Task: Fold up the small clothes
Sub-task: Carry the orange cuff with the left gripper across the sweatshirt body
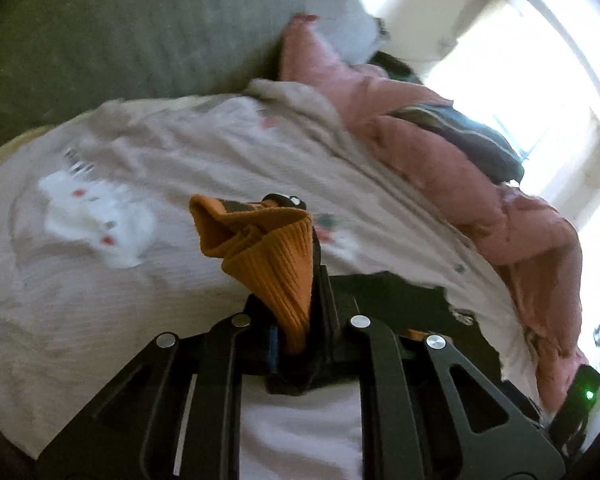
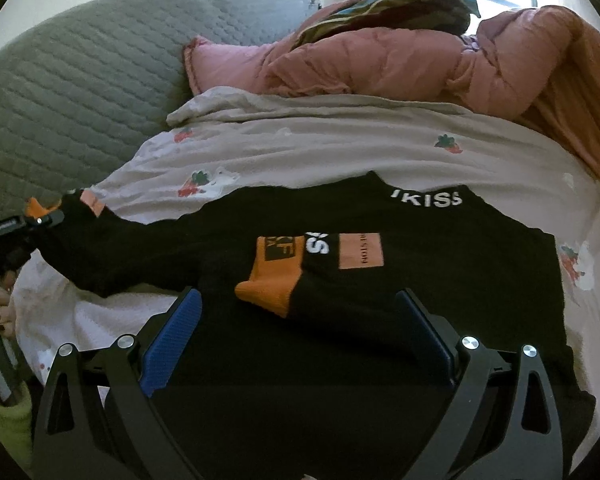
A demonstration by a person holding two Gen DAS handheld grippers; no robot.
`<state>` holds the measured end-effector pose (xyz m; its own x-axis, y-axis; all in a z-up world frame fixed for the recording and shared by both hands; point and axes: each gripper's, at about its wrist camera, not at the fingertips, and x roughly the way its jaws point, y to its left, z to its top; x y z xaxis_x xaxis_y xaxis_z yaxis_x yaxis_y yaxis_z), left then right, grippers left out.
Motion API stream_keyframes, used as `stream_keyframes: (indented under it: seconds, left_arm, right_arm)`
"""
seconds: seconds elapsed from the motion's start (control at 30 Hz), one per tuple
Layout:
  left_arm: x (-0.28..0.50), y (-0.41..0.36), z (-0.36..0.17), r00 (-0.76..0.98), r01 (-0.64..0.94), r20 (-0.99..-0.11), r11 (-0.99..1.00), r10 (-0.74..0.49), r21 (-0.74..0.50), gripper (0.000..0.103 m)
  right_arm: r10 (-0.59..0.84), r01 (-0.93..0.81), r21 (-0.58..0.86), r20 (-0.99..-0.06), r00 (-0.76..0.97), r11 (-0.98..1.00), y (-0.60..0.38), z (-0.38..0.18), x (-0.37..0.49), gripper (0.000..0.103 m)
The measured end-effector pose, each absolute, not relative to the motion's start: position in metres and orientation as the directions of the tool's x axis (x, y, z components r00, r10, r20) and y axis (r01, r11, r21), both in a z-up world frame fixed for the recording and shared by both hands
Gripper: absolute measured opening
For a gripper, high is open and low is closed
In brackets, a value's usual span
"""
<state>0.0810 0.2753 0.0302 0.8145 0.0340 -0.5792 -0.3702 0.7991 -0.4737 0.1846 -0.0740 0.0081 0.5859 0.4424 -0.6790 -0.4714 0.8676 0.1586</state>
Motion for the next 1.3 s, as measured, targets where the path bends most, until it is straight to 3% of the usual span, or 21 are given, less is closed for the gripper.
stream_keyframes:
  seconds: [0.43, 0.83, 0.87, 1.0, 1.13, 1.3]
  left_arm:
    - [0.150, 0.155, 0.060, 0.806, -0.131, -0.567, 0.885, -0.167, -0.447, 0.007]
    - [0.200, 0.055, 0.037, 0.719, 0.027, -0.624, 0.909, -0.307, -0.416, 0.008]
    - [0.204, 0.048, 0.032, 0.707, 0.040, -0.628, 0.905, -0.325, -0.423, 0.010]
    - [0.210, 0.035, 0.022, 0.674, 0.090, -0.630, 0.889, -0.386, -0.449, 0.039]
    - [0.208, 0.040, 0.019, 0.680, 0.093, -0.620, 0.884, -0.393, -0.458, 0.042]
    - [0.206, 0.059, 0.016, 0.732, 0.017, -0.638, 0.942, -0.240, -0.336, 0.042]
  right_arm:
    - [0.392, -0.335, 0.216, -0.645, 0.656, 0.917, -0.151, 0.016, 0.192, 0.096]
    - [0.314, -0.196, 0.251, -0.640, 0.701, 0.948, -0.219, 0.011, 0.200, 0.096]
    - [0.309, -0.188, 0.252, -0.641, 0.703, 0.949, -0.222, 0.011, 0.201, 0.096]
    - [0.295, -0.168, 0.251, -0.649, 0.701, 0.953, -0.231, 0.005, 0.203, 0.096]
    - [0.296, -0.170, 0.249, -0.667, 0.684, 0.953, -0.227, -0.003, 0.206, 0.096]
    - [0.344, -0.227, 0.259, -0.692, 0.634, 0.939, -0.205, -0.013, 0.211, 0.096]
